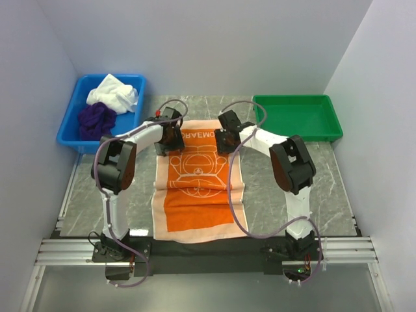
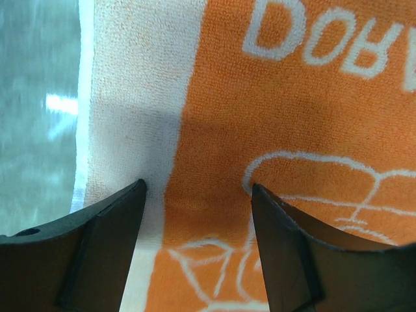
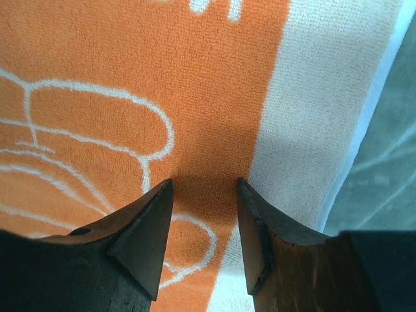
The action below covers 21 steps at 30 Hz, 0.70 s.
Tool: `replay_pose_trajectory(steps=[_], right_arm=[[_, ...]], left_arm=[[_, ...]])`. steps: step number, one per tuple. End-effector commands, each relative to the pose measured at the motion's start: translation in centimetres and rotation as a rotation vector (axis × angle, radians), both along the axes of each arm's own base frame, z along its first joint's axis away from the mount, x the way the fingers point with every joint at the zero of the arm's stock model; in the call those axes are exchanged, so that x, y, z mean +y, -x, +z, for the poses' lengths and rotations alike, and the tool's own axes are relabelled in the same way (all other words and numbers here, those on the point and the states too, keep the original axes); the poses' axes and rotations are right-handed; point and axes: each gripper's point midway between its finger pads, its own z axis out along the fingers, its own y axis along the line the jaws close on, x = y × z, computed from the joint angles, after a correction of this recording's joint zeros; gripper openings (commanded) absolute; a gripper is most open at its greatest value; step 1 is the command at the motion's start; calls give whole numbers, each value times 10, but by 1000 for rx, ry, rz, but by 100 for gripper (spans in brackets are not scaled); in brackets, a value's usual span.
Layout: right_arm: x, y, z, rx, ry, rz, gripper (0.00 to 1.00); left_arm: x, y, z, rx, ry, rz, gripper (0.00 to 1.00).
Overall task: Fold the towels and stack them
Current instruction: Flatten out the crumpled towel
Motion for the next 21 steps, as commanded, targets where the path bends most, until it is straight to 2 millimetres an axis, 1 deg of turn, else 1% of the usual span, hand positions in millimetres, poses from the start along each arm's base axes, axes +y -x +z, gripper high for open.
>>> replay_pose_trajectory(steps=[1, 2, 3, 4, 5, 6, 7, 8, 9, 11, 12, 13, 14, 15, 16, 17, 18, 19, 20, 21], right_arm=[[-22, 55, -22, 147, 28, -1, 52], [-22, 66, -23, 160, 34, 17, 52], [-29, 82, -32, 192, 52, 26, 52], [-31, 87, -25, 182, 48, 31, 52], [-33, 94, -24, 189, 48, 40, 53], [-37, 108, -28, 216, 54, 49, 53], [-35, 112, -19, 205, 30, 59, 53], [-36, 115, -16, 205, 19, 67, 53], [-36, 120, -10, 198, 7, 79, 53], [-35, 120, 1, 187, -3, 103, 53], [-30, 111, 17, 144, -20, 114, 53], [-28, 106, 26, 123, -25, 123, 54], [-28, 101, 34, 105, -16, 144, 54], [-23, 85, 53, 51, -31, 155, 54], [-23, 76, 60, 27, -33, 161, 54], [-25, 67, 65, 3, -20, 184, 54], [-21, 50, 82, -45, -33, 189, 54], [-27, 38, 80, -42, -31, 188, 54], [-21, 23, 93, -86, -45, 232, 55], [-23, 13, 87, -84, -44, 233, 55]], left_arm=[[5, 68, -34, 183, 17, 0, 73], [6, 76, -35, 191, 13, -5, 73], [6, 82, -30, 180, 9, -10, 74], [10, 97, -36, 207, 0, -13, 74], [11, 105, -35, 214, 2, -19, 74], [8, 110, -27, 197, 17, -26, 74], [12, 124, -32, 218, 13, -27, 75], [11, 128, -29, 212, 23, -31, 75], [8, 130, -20, 191, 42, -40, 76], [10, 133, -11, 183, 46, -44, 78], [10, 129, 0, 154, 44, -56, 79], [8, 116, 15, 109, 40, -60, 80], [10, 113, 24, 96, 23, -75, 83], [11, 105, 37, 59, 20, -79, 85], [11, 92, 53, 11, 17, -81, 86], [15, 84, 62, -22, -7, -92, 89], [18, 76, 72, -61, -9, -89, 91], [21, 68, 80, -93, -21, -91, 93], [30, 62, 85, -119, -50, -87, 95], [31, 56, 87, -142, -54, -91, 97]])
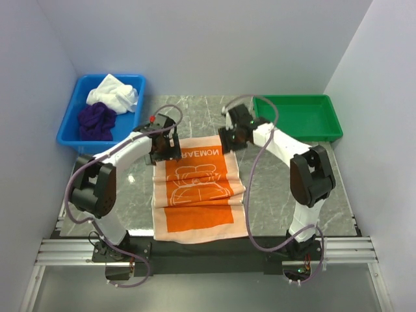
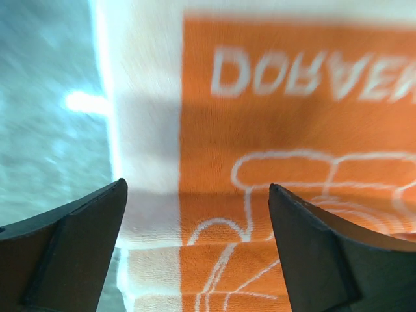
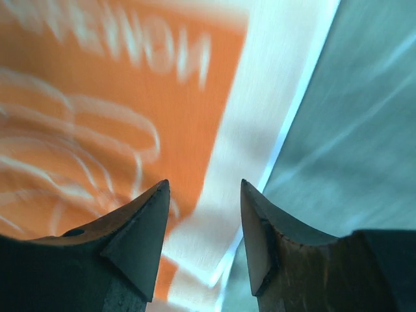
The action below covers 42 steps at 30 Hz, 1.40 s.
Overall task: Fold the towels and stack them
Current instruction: Flatten out the crumpled towel, then fold the towel
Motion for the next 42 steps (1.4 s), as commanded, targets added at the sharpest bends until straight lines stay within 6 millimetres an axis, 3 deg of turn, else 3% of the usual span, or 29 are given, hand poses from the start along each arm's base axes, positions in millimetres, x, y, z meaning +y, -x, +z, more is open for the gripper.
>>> replay_pose_trajectory(steps=[1, 2, 3, 5, 7, 8, 9, 14, 15, 23, 33, 36, 42], right_arm=[[-11, -50, 23, -119, 4, 87, 56], [-12, -64, 36, -148, 2, 94, 57], [-14, -72, 24, -128, 19, 98, 57], [-20, -93, 31, -152, 29, 121, 58], [-21, -104, 13, -123, 37, 151, 58], [-21, -113, 21, -134, 34, 159, 58], [-20, -116, 6, -105, 34, 175, 58], [-12, -133, -4, -94, 17, 223, 58], [-12, -134, -14, -76, 17, 228, 58], [1, -137, -39, -7, -28, 259, 56], [4, -126, -52, 75, -48, 270, 51], [4, -126, -52, 78, -46, 268, 43], [1, -127, -48, 63, -46, 256, 13]], left_arm=[[19, -27, 42, -149, -47, -12, 99], [24, -27, 39, -136, -47, -15, 99], [26, -29, 40, -141, -43, -17, 99], [32, -27, 36, -145, -48, -17, 99], [35, -25, 29, -147, -54, -18, 99], [37, -25, 27, -142, -59, -20, 100], [37, -24, 25, -138, -63, -22, 99], [42, -27, 22, -133, -80, -11, 99], [42, -27, 22, -133, -80, -10, 99], [47, -28, 16, -116, -89, 3, 96], [41, -44, 20, -115, -23, 12, 96], [39, -57, 28, -130, -8, 17, 96], [34, -87, 39, -159, -13, 10, 93]])
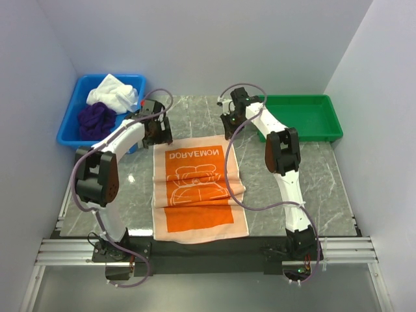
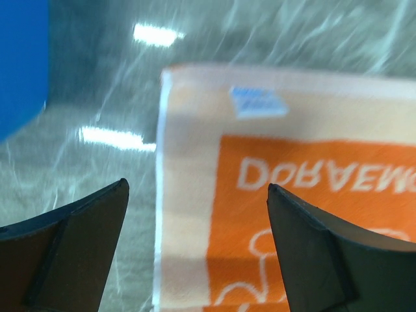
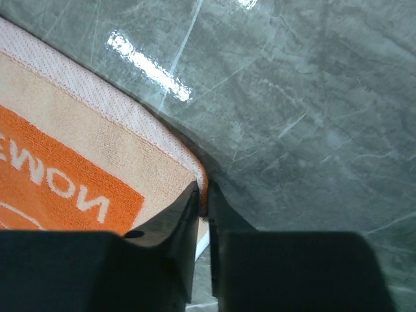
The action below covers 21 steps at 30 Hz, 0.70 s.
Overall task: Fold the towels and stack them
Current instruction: Fold the towel
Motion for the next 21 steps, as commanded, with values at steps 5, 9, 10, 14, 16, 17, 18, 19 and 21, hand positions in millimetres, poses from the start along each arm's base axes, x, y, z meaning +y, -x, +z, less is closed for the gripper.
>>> replay_pose_trajectory(steps=[5, 9, 10, 14, 16, 17, 18, 19, 21], right_arm=[[-8, -2, 18, -73, -9, -15, 1], [-15, 1, 17, -81, 21, -20, 0], [-18, 4, 18, -80, 25, -20, 0], [-29, 7, 17, -88, 45, -35, 0], [-33, 8, 17, -92, 42, -41, 0], [-35, 8, 17, -91, 42, -47, 0], [-37, 8, 17, -95, 50, -50, 0], [-40, 7, 17, -98, 56, -58, 0], [-43, 8, 15, -95, 65, -62, 0]], left_arm=[[-5, -49, 20, -73, -11, -51, 84], [-2, -63, 13, -54, -15, -97, 71], [-3, -64, 4, -33, -8, -109, 70], [-5, -72, -4, -22, -8, -144, 70], [-2, -75, -13, -8, -10, -149, 69], [-3, -77, -13, -9, 0, -155, 69], [-1, -79, -14, -10, 3, -149, 69], [1, -81, -18, -7, 7, -145, 69], [-2, -84, -20, -6, 32, -162, 67]])
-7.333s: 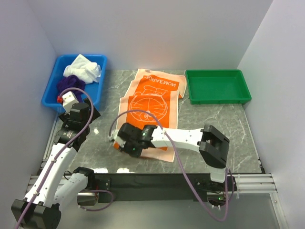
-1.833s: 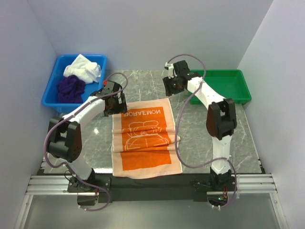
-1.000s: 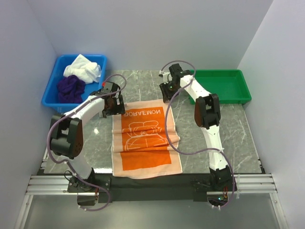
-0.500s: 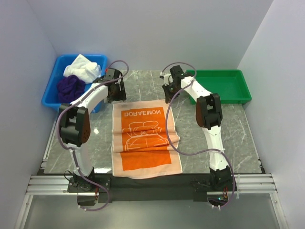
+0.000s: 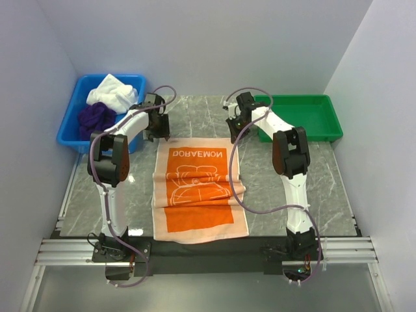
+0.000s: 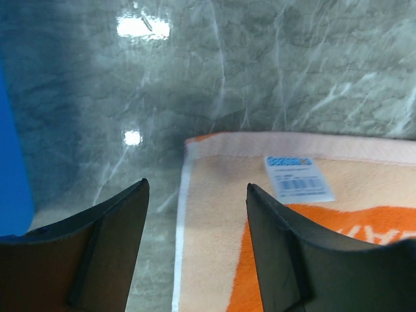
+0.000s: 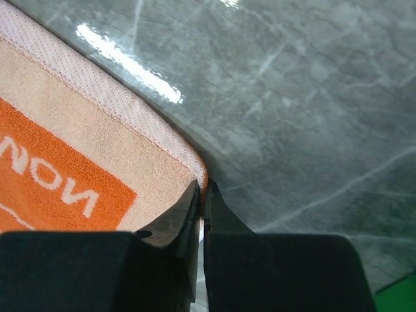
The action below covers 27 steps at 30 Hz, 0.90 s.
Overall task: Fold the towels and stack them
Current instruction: Fold the towel
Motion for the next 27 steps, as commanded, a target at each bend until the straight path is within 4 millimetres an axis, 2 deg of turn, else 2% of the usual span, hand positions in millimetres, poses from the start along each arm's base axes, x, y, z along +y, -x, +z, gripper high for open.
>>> replay_pose_trajectory(steps=[1, 8, 13, 15, 20, 27], right_arm=[[-16, -8, 19, -63, 35, -22, 0], [-14, -8, 20, -67, 24, -16, 0], [-16, -6, 15, -56, 34, -24, 0], [-18, -5, 10, -43, 39, -30, 0], [-16, -3, 7, -35, 29, -31, 0], [-17, -4, 7, -34, 30, -43, 0]], left_arm=[[-6, -17, 11, -42, 48, -52, 67], [-8, -32, 2, -64, 49, -49, 66], [-12, -46, 3, -109, 64, -55, 58], [-11, -49, -4, -103, 54, -52, 57], [-9, -49, -16, -85, 38, -53, 58], [-5, -31, -43, -7, 30, -32, 58]])
